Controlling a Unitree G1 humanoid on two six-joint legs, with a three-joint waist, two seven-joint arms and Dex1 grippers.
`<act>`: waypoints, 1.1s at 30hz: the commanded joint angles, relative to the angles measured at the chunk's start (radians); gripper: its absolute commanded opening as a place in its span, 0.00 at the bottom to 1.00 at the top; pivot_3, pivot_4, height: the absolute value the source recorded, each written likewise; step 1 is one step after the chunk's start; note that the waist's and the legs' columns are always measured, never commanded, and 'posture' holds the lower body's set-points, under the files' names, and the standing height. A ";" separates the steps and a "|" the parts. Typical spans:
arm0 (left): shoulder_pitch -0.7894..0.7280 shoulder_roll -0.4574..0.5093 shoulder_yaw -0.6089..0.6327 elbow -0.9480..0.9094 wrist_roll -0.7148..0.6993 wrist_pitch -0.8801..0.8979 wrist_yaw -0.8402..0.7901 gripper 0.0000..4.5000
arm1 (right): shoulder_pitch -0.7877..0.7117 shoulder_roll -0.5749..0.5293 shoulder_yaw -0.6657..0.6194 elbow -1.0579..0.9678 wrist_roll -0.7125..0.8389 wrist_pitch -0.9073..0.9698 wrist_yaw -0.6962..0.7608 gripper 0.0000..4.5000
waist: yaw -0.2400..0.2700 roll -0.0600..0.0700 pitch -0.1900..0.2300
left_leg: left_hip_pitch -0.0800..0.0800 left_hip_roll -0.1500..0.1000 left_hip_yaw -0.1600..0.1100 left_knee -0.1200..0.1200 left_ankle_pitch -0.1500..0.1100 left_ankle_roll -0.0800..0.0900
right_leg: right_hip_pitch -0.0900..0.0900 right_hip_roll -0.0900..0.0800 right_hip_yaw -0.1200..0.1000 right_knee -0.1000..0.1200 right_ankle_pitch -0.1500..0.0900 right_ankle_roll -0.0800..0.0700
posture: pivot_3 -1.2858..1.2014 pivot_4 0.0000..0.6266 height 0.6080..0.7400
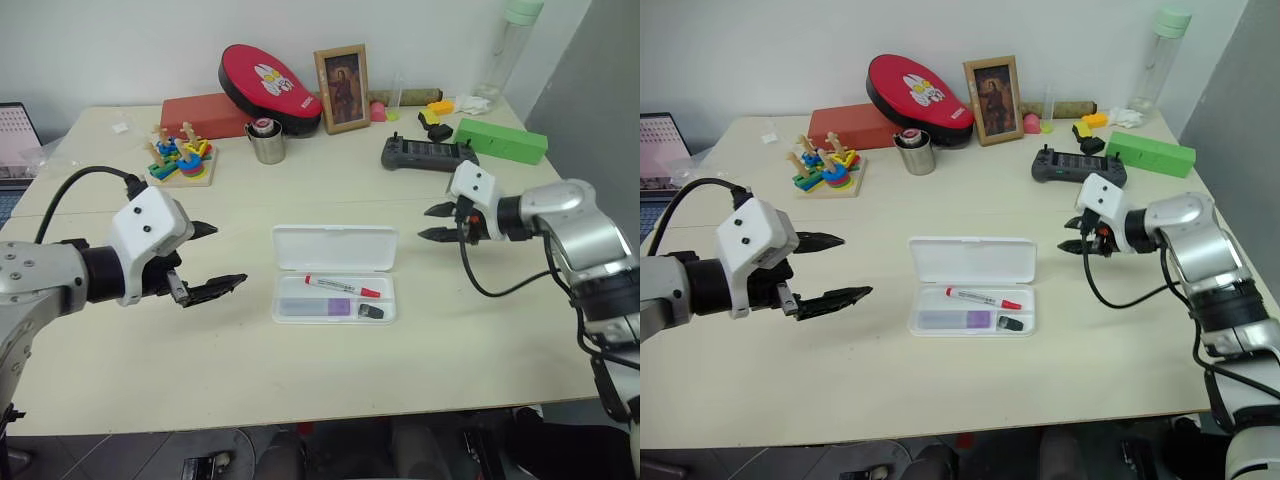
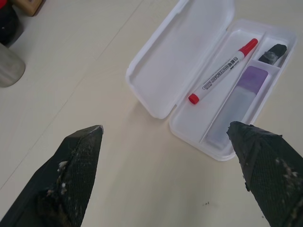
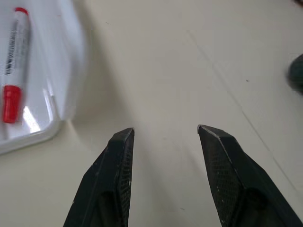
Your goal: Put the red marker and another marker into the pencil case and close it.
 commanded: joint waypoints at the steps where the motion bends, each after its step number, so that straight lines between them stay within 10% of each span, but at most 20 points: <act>1: -0.026 0.013 0.000 0.010 0.012 -0.024 0.008 1.00 | -0.093 0.055 0.015 0.128 -0.044 -0.099 0.007 0.49 | -0.002 0.000 0.000 | 0.000 0.000 0.000 -0.001 0.000 0.000 | 0.000 0.000 0.000 0.000 0.000 0.000 | 0.52 0.24 1.00; 9: -0.013 0.016 0.007 0.004 0.016 -0.026 0.007 1.00 | -0.183 0.184 0.026 0.331 -0.092 -0.219 0.011 0.49 | -0.008 0.000 0.000 | 0.000 0.000 0.000 -0.001 0.000 0.000 | 0.000 0.000 0.000 -0.001 0.000 0.000 | 0.52 0.24 1.00; 19: 0.012 0.008 0.017 -0.011 0.017 -0.027 0.018 1.00 | -0.226 0.230 0.022 0.411 -0.108 -0.275 0.055 0.02 | -0.010 0.001 0.000 | 0.000 0.000 0.000 -0.001 0.000 0.000 | 0.000 0.000 0.000 0.000 0.000 0.000 | 0.52 0.24 1.00; 33: 0.015 0.011 0.006 0.002 0.016 -0.044 0.019 1.00 | -0.148 0.230 0.045 0.172 -0.080 -0.217 0.211 0.00 | -0.011 0.001 0.000 | 0.000 0.000 0.000 -0.001 0.000 0.000 | 0.000 0.000 0.000 0.001 0.000 0.000 | 0.52 0.24 1.00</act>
